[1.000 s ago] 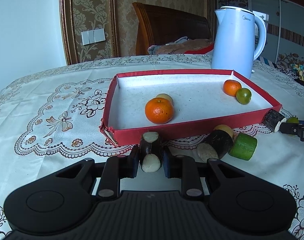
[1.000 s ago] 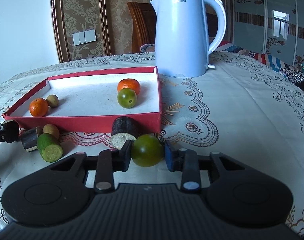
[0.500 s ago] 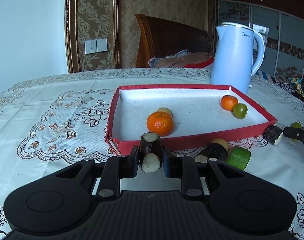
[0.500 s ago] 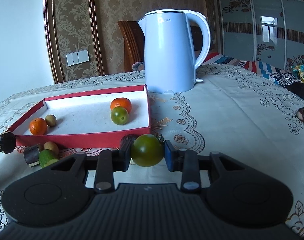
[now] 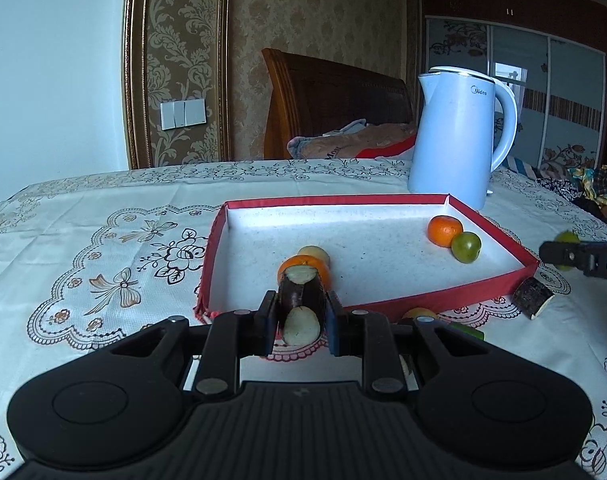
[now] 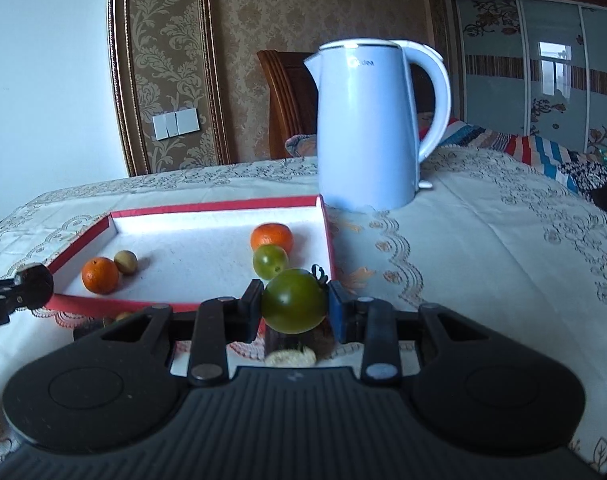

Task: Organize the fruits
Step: 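Carry the eggplant slice and the green tomato over the red tray, then open the left gripper to drop the eggplant slice while the right gripper releases the tomato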

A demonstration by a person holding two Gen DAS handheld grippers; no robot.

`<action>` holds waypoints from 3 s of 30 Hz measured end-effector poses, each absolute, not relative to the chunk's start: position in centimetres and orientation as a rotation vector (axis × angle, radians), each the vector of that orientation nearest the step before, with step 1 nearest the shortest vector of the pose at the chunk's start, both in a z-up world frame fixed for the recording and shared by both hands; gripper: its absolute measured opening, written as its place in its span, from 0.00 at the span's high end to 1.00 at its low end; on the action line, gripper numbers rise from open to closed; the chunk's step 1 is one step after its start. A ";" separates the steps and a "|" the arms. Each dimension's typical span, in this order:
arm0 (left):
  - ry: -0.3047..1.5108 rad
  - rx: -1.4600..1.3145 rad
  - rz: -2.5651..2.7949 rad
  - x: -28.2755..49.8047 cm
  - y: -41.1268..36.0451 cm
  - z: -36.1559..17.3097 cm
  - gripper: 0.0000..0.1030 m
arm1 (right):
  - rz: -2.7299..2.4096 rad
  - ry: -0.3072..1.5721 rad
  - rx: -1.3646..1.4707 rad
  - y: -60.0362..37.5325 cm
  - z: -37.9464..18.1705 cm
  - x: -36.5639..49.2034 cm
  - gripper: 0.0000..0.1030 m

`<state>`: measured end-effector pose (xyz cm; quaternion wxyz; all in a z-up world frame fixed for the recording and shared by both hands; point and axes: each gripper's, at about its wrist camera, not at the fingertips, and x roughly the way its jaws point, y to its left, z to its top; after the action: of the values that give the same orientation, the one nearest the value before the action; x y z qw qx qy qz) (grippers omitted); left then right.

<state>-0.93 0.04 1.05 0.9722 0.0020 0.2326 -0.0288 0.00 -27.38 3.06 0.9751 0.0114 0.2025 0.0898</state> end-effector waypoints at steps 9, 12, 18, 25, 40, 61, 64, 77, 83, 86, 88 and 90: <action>0.501 -0.008 -0.069 2.0 -1.0 1.3 0.77 | 0.229 0.449 0.001 -24.9 3.3 3.1 0.69; 0.506 -0.004 -0.065 2.4 -1.1 1.2 0.77 | 0.230 0.455 0.011 -25.0 3.0 3.3 0.69; 0.504 -0.004 -0.067 2.5 -1.1 1.2 0.77 | 0.249 0.425 -0.012 -25.3 2.8 2.4 0.69; 0.537 0.026 -0.078 4.1 -2.2 0.9 0.77 | 0.239 0.483 -0.057 -23.8 2.5 4.2 0.69; 0.557 0.086 -0.088 7.5 -4.9 0.2 0.77 | 0.213 0.636 -0.114 -20.7 0.3 9.4 0.69; 0.535 0.141 0.077 12.1 -4.4 -0.2 0.75 | 0.130 0.634 -0.084 -19.2 0.5 13.5 0.69; 0.532 0.150 0.073 11.9 -4.4 -0.3 0.75 | 0.128 0.635 -0.069 -19.3 0.5 13.4 0.69; 0.545 0.166 0.083 11.4 -4.4 -0.7 0.49 | 0.114 0.628 -0.062 -19.6 0.2 13.1 0.53; 0.565 0.116 0.087 11.5 -3.6 -0.8 0.44 | 0.110 0.627 -0.059 -19.7 0.1 13.0 0.43; 0.577 0.089 0.086 11.6 -3.1 -0.7 0.42 | 0.110 0.625 -0.058 -19.7 0.1 12.9 0.43; 0.581 0.079 0.083 11.5 -3.0 -0.8 0.41 | 0.106 0.625 -0.060 -19.7 0.0 12.9 0.38; 0.594 0.075 0.077 11.6 -3.0 -0.9 0.41 | 0.103 0.626 -0.055 -19.8 0.0 12.8 0.30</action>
<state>11.58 -3.03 -0.89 0.9549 0.0368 0.2923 0.0377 12.81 -19.79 -0.05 0.9498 -0.0270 0.3076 0.0506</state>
